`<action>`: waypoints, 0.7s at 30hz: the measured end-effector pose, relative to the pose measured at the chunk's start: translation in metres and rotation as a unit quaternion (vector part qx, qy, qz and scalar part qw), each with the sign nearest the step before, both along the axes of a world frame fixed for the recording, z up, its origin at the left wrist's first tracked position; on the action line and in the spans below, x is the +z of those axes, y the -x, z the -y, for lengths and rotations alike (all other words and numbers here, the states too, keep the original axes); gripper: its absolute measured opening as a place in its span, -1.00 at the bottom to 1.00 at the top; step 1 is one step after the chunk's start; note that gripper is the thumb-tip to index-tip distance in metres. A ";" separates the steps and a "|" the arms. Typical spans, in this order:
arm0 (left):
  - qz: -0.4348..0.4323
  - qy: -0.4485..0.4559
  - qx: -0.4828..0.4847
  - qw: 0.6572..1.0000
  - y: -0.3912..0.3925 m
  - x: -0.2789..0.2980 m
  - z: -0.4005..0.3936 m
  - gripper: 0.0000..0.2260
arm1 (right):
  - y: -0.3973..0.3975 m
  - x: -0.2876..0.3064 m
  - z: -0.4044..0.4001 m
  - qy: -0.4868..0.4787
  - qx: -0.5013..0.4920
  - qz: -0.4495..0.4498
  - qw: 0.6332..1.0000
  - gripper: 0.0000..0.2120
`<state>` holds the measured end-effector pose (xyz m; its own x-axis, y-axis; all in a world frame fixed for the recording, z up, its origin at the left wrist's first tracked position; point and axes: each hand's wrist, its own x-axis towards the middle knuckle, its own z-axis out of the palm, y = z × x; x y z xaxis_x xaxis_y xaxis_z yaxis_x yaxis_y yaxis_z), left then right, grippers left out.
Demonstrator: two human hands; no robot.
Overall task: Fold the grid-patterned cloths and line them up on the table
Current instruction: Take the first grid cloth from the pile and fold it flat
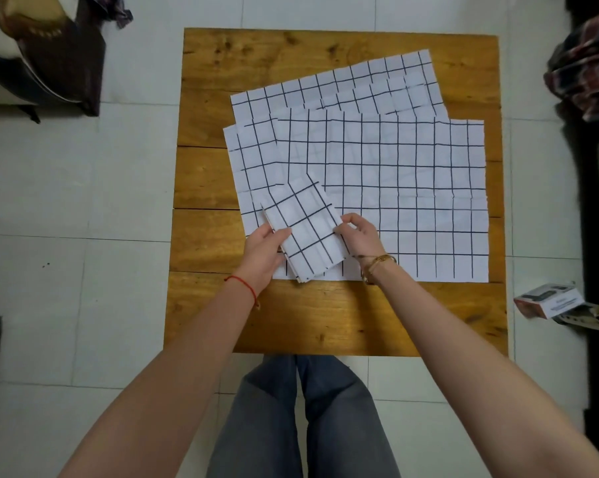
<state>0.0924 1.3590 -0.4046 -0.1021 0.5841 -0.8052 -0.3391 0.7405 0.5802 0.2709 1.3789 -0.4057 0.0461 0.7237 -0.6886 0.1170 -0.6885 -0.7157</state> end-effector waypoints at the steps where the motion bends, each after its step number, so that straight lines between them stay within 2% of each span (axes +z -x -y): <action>1: -0.025 0.000 -0.009 1.000 0.002 0.004 0.000 -0.80 | 0.004 0.002 0.004 0.003 -0.002 0.006 1.000 -0.94; 3: -0.074 -0.012 -0.036 0.997 0.010 0.009 0.001 -0.76 | 0.010 -0.001 0.010 -0.011 0.025 0.049 0.998 -0.99; 6: -0.114 -0.052 -0.071 0.990 0.026 0.022 0.004 -0.71 | 0.020 0.000 0.018 -0.040 0.077 0.101 0.991 -0.81; 8: -0.136 -0.056 -0.099 0.984 0.040 0.026 0.008 -0.69 | 0.028 0.004 0.023 -0.051 0.112 0.109 0.986 -0.76; 11: -0.172 -0.069 -0.156 0.970 0.065 0.030 0.018 -0.67 | 0.043 0.008 0.032 -0.057 0.158 0.113 0.979 -0.84; 15: -0.238 -0.108 -0.237 0.936 0.100 0.036 0.031 -0.72 | 0.073 0.004 0.048 -0.054 0.211 0.126 0.968 -0.83; 19: -0.278 -0.105 -0.276 0.914 0.138 0.033 0.043 -0.74 | 0.111 -0.001 0.071 -0.052 0.232 0.145 0.960 -0.83; 21: -0.291 -0.095 -0.273 0.912 0.156 0.027 0.048 -0.69 | 0.130 -0.006 0.085 -0.042 0.228 0.146 0.962 -0.83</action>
<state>-0.0640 1.3106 -0.3772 -0.1325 0.7991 -0.5864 0.4570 0.5743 0.6793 0.1404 1.2942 -0.4115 -0.1064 0.7669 -0.6329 0.5979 -0.4593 -0.6570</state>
